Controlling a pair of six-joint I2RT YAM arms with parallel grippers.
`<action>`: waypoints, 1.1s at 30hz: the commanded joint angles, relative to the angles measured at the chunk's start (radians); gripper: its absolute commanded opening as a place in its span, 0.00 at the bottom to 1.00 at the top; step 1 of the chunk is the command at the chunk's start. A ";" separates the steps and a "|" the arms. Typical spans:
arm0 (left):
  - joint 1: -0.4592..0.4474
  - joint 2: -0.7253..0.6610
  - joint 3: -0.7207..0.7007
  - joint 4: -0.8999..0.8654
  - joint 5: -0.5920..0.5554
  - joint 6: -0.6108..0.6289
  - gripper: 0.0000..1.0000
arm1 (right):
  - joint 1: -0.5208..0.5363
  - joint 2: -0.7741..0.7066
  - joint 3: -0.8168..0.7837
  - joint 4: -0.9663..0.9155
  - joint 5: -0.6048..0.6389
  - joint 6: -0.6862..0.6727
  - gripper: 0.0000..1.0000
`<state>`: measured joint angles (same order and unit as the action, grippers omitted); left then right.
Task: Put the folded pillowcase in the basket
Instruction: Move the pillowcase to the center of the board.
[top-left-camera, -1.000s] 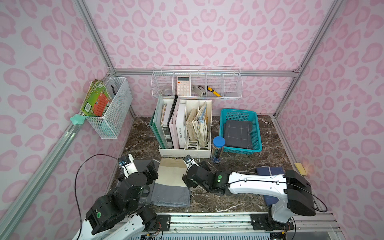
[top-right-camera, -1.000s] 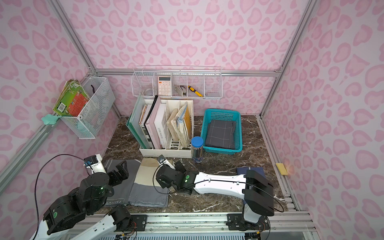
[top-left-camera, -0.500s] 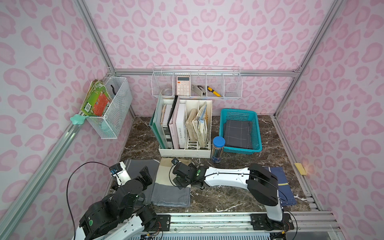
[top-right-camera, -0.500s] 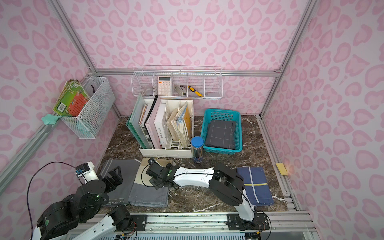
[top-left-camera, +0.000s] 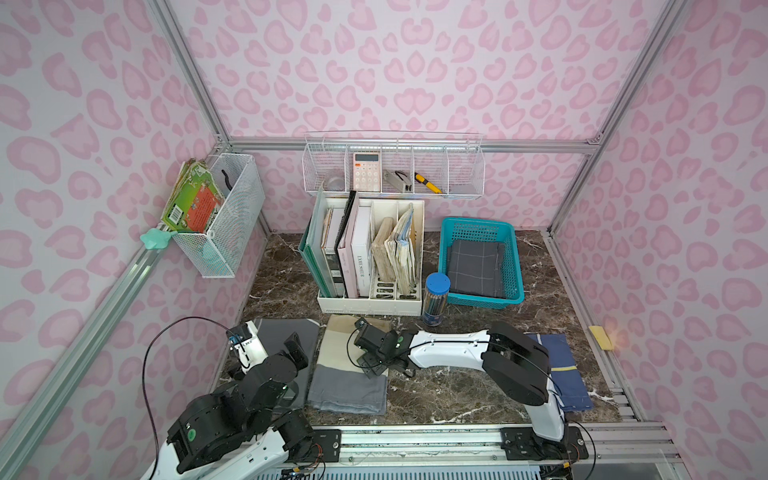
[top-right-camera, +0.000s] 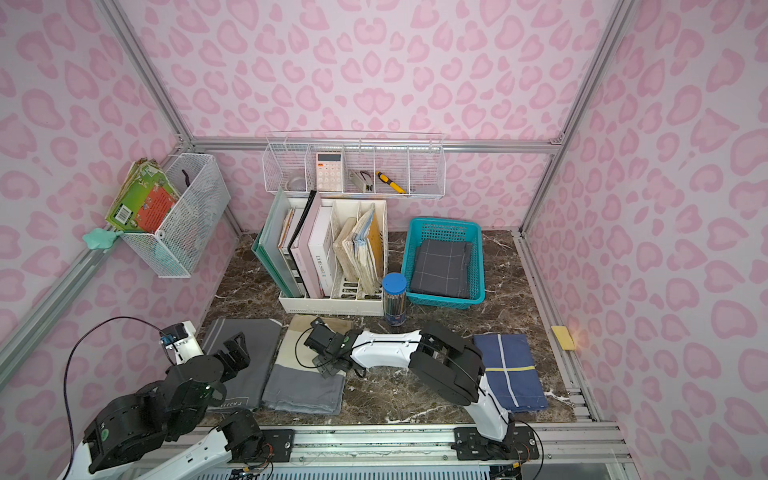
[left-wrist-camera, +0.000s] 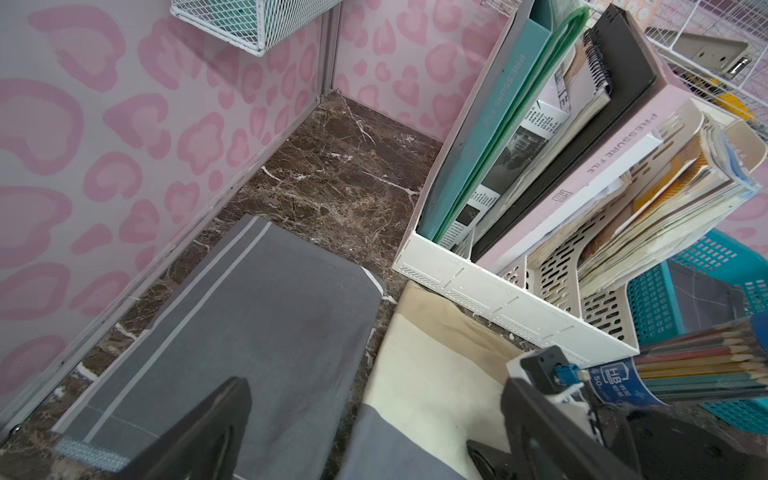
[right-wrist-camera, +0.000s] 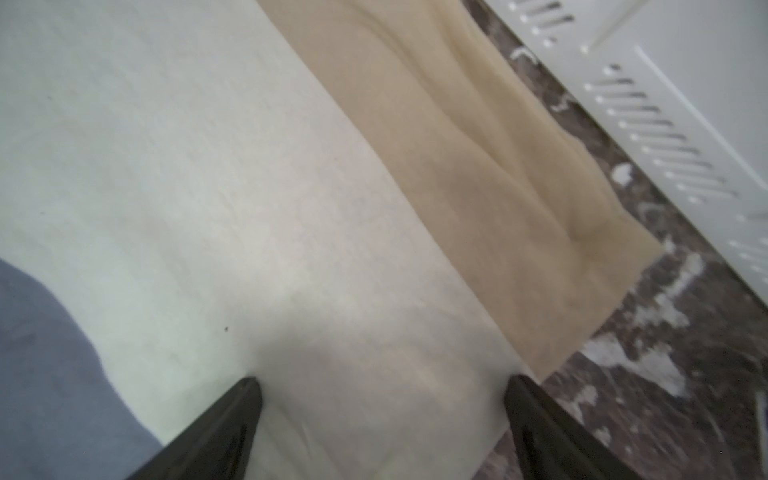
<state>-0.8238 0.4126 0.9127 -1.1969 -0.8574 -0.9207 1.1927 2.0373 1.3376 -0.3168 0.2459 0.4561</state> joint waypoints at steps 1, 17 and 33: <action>0.000 0.047 -0.005 0.008 -0.007 0.001 0.99 | -0.024 -0.057 -0.103 -0.047 0.010 0.071 0.93; 0.135 0.415 -0.210 0.406 0.430 0.109 0.99 | -0.047 -0.367 -0.431 0.021 0.044 0.118 0.92; 0.261 0.632 -0.301 0.558 0.781 0.105 0.99 | -0.121 -0.497 -0.565 0.202 -0.200 0.300 0.88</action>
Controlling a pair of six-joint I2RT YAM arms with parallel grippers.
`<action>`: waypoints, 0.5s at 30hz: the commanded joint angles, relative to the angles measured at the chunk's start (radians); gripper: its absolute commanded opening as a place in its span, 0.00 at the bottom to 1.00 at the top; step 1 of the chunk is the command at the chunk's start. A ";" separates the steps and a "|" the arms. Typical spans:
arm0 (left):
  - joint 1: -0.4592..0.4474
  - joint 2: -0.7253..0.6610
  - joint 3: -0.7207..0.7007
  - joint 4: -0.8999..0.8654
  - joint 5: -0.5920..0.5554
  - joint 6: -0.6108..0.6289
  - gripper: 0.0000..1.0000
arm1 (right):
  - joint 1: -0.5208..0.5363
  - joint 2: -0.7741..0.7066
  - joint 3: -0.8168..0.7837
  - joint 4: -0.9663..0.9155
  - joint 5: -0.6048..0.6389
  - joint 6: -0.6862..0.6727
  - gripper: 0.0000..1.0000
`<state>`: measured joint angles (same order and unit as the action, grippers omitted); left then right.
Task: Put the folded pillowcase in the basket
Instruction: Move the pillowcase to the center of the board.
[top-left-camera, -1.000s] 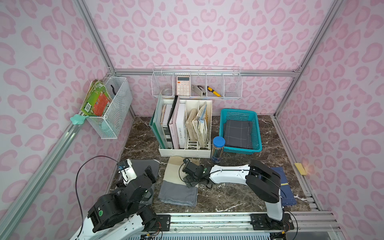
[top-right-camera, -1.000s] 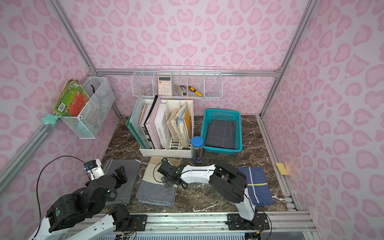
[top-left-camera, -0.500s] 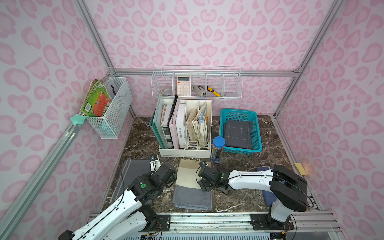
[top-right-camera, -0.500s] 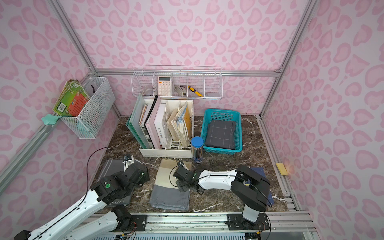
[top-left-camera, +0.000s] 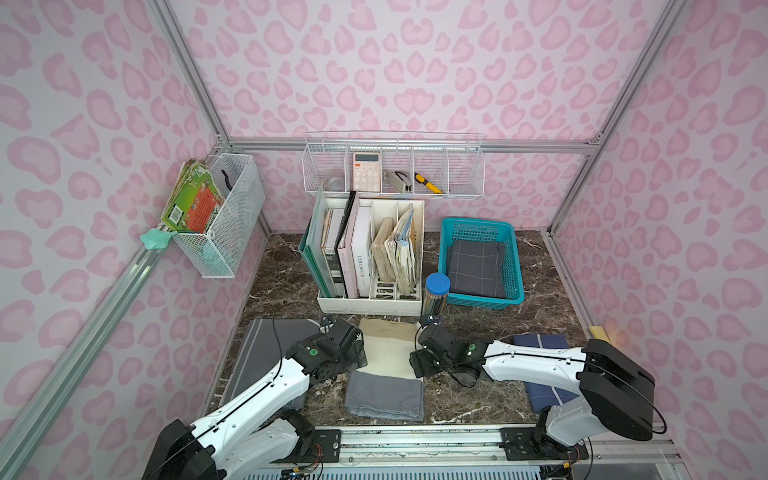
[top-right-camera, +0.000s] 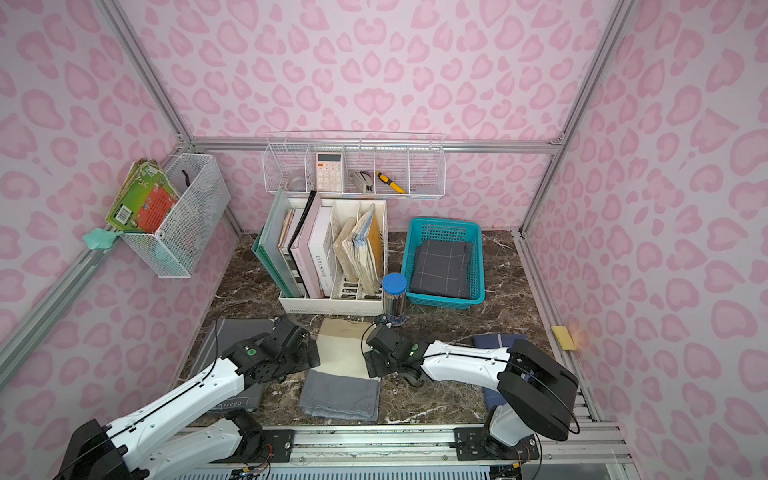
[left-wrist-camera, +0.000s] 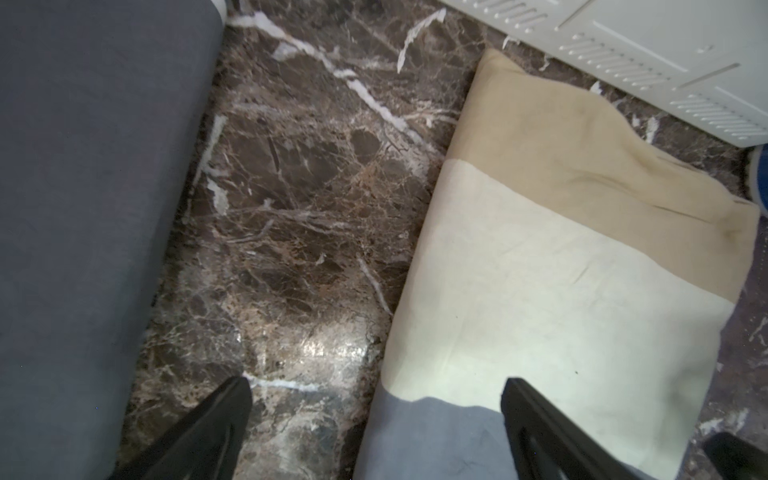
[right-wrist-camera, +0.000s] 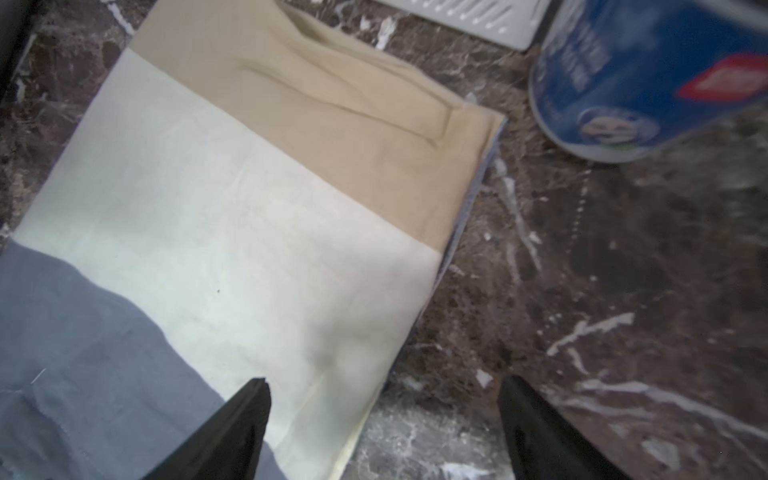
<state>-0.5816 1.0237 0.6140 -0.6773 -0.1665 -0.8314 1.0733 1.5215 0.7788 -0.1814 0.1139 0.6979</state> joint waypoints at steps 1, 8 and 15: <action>0.025 0.032 -0.003 0.043 0.098 0.016 0.99 | -0.002 0.029 -0.006 0.075 -0.081 0.060 0.87; 0.067 0.086 -0.021 0.074 0.149 0.029 0.96 | -0.008 0.063 -0.011 0.067 -0.075 0.092 0.78; 0.087 0.104 -0.034 0.086 0.170 0.028 0.97 | -0.018 0.050 -0.047 0.016 -0.020 0.072 0.52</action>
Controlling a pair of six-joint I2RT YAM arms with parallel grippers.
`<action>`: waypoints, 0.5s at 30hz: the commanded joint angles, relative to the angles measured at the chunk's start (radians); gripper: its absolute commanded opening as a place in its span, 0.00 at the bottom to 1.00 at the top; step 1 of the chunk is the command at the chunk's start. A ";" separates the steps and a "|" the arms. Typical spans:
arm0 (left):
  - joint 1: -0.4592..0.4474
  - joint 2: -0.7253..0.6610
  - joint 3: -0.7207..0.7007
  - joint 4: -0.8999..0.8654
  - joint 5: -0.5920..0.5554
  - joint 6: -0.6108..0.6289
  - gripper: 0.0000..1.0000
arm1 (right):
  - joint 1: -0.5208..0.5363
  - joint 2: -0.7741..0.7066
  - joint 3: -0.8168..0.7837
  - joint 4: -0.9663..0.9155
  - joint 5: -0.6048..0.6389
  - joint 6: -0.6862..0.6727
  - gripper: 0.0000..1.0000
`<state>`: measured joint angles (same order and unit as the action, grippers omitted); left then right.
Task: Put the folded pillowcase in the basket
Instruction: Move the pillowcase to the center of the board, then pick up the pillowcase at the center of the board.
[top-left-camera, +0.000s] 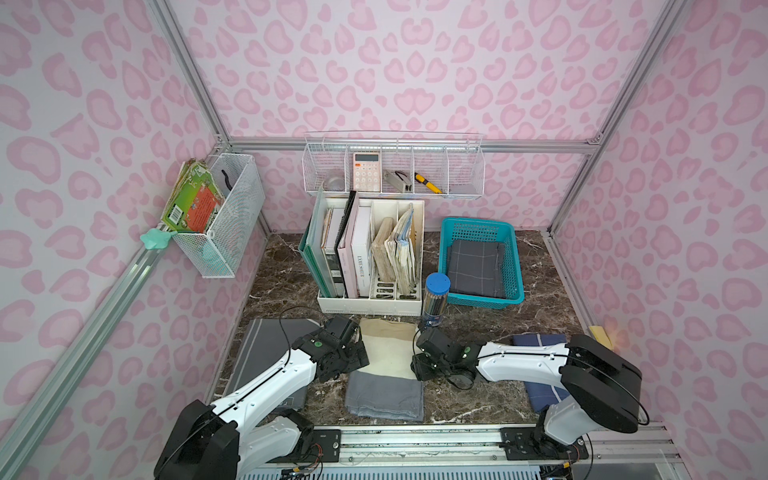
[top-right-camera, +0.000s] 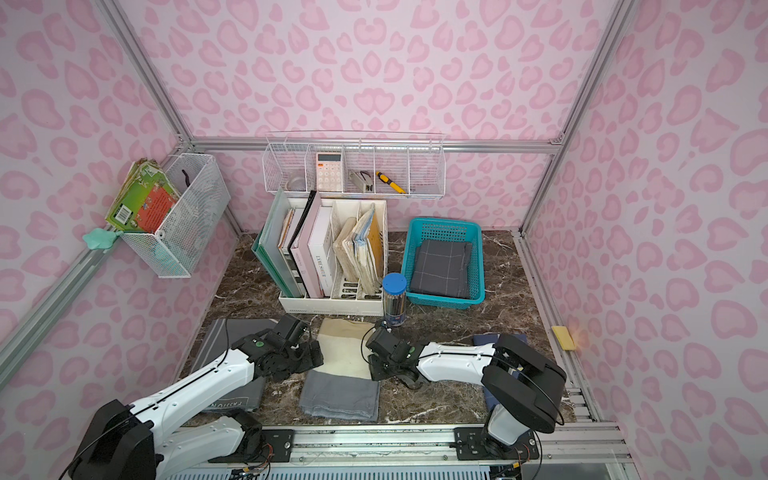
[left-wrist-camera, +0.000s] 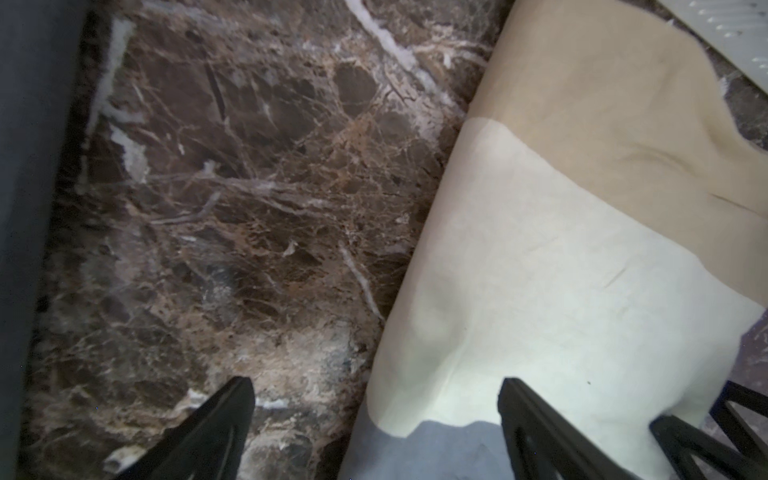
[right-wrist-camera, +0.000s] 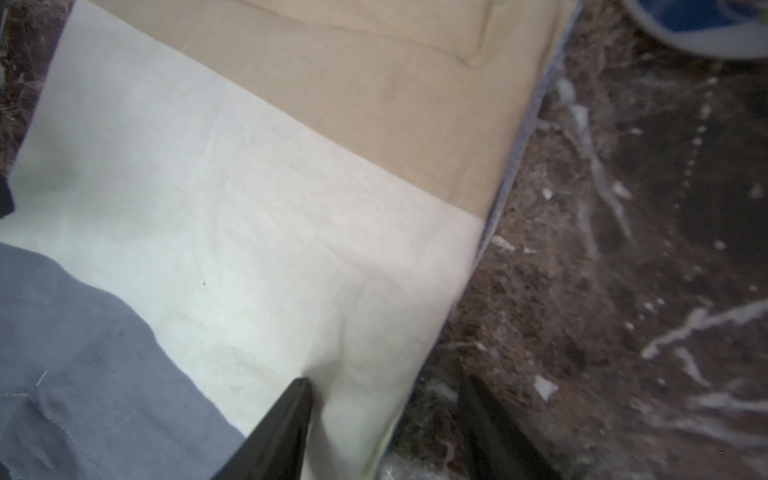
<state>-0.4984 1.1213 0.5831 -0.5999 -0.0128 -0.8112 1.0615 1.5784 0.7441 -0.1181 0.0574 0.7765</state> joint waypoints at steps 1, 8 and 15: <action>0.004 0.007 -0.004 0.008 0.019 0.009 0.96 | -0.013 -0.013 -0.019 -0.048 0.036 -0.008 0.48; 0.009 0.020 -0.015 0.015 0.021 0.005 0.99 | -0.034 -0.053 -0.033 -0.020 0.007 -0.008 0.20; 0.013 0.047 0.022 0.026 0.048 0.030 0.98 | -0.008 -0.060 -0.011 0.013 -0.001 -0.005 0.49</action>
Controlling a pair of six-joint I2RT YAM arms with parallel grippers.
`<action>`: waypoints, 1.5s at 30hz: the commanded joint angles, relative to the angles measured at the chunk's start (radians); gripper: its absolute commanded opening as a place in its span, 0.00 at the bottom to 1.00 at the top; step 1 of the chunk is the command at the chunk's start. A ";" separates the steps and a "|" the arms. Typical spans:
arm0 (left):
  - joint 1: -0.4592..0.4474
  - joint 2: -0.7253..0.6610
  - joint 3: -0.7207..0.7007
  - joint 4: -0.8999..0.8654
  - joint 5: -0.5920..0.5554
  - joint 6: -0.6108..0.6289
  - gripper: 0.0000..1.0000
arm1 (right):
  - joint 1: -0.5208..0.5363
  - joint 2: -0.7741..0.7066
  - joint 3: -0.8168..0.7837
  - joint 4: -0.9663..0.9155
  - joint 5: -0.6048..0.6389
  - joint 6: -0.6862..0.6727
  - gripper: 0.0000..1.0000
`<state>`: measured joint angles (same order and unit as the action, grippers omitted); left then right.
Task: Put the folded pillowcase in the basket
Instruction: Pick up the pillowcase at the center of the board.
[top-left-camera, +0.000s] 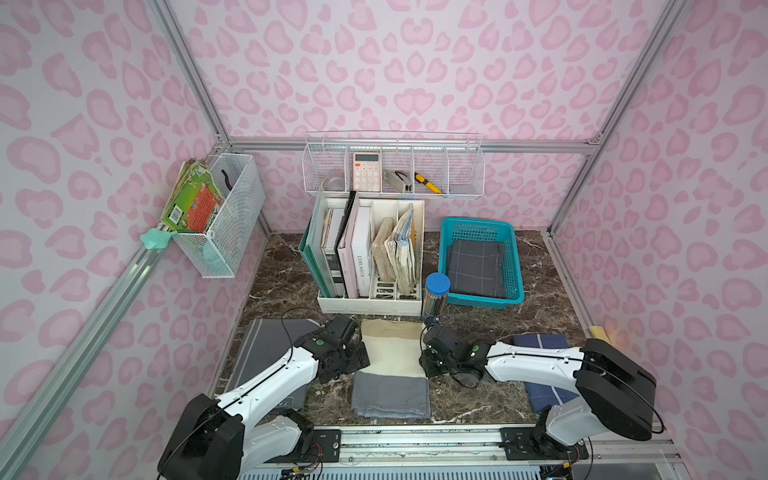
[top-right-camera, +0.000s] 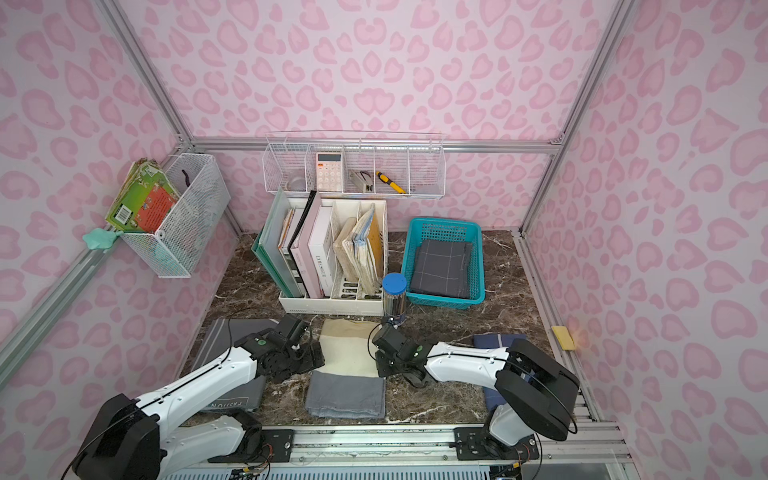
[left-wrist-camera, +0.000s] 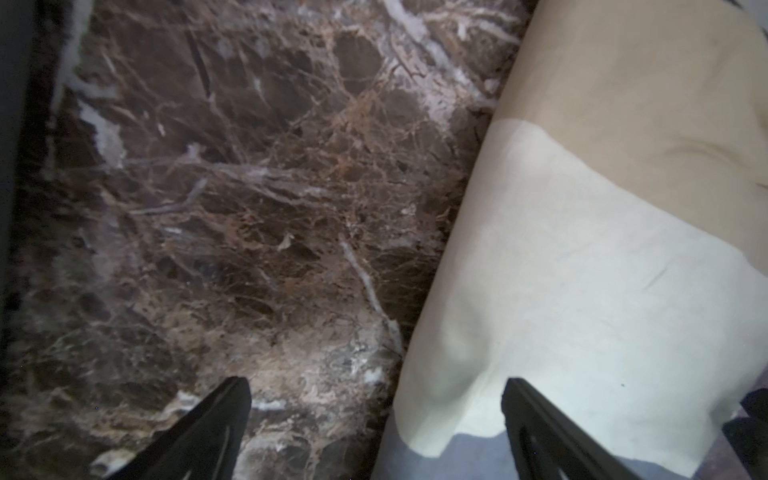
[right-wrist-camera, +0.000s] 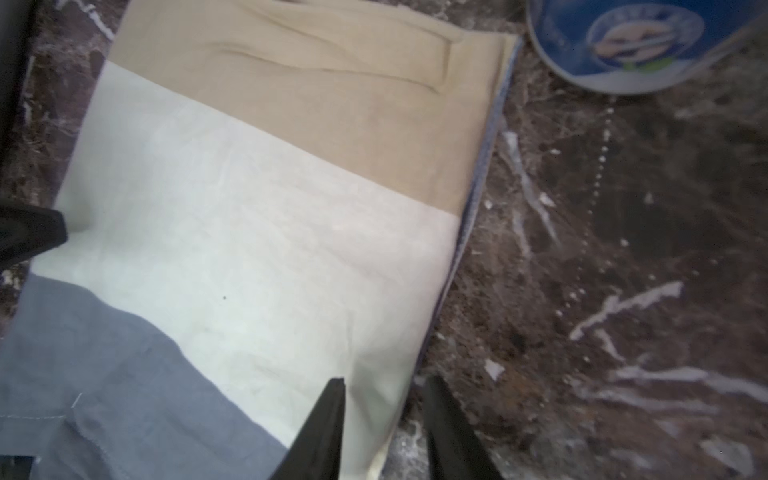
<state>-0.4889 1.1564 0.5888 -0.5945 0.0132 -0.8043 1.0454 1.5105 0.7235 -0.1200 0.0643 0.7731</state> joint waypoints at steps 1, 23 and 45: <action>0.003 0.020 0.022 0.021 0.033 0.023 0.98 | 0.008 0.020 0.015 0.014 -0.018 -0.001 0.52; 0.000 0.177 0.025 0.068 0.156 0.028 0.47 | 0.007 0.090 0.000 -0.017 0.003 0.003 0.04; -0.120 -0.130 0.013 -0.044 -0.035 -0.055 0.00 | 0.136 -0.035 0.123 -0.034 0.197 -0.063 0.00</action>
<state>-0.5926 1.0561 0.5896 -0.5827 0.0441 -0.8360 1.1717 1.4910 0.8249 -0.1562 0.2203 0.7372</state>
